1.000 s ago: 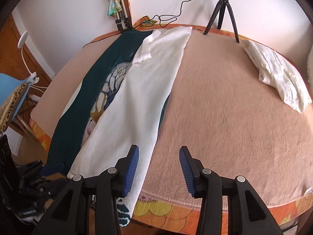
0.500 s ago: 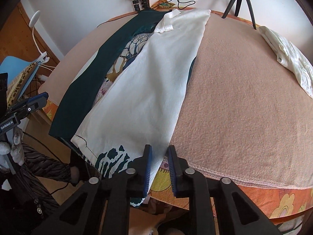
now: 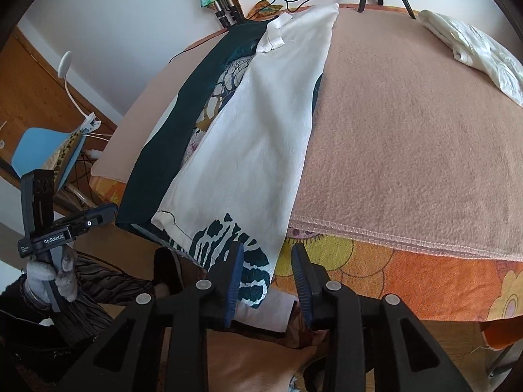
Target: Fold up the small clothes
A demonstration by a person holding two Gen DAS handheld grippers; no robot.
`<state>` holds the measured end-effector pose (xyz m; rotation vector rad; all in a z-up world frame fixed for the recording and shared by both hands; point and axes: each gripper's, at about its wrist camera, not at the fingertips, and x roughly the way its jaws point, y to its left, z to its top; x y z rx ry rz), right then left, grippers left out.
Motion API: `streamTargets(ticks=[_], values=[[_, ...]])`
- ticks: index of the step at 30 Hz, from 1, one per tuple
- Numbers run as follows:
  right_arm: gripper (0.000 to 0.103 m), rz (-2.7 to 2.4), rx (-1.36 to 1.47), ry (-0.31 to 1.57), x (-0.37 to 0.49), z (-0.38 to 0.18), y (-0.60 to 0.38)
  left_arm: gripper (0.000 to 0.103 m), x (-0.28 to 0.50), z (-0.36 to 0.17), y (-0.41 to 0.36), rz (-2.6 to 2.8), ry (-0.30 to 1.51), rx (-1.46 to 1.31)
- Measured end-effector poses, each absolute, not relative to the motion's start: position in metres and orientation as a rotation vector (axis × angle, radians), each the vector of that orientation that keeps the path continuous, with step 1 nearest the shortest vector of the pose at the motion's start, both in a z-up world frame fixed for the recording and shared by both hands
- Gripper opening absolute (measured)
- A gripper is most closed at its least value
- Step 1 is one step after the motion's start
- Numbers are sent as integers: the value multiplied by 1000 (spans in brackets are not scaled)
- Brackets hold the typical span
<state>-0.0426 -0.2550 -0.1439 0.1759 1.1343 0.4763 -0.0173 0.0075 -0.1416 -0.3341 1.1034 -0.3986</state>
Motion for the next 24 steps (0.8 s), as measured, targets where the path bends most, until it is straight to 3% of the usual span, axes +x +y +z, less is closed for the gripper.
streamTargets(ticks=[8,13,18,21,24], values=[[34,557,369,1206,-50,-153,-267,44,-12,-148,14,-470,1181,-453],[45,584,407,1256,-44,-164,-264,44,-3,-159,18,-464,1229,-517],[45,620,489,1303,-33,-177,-262,44,0,-161,19,-480,1230,-554],[36,635,505,1310,-32,-180,-258,40,0,-159,16,-501,1223,-565],[22,648,560,1316,-32,-183,-257,15,2,-159,18,-507,1223,-589]])
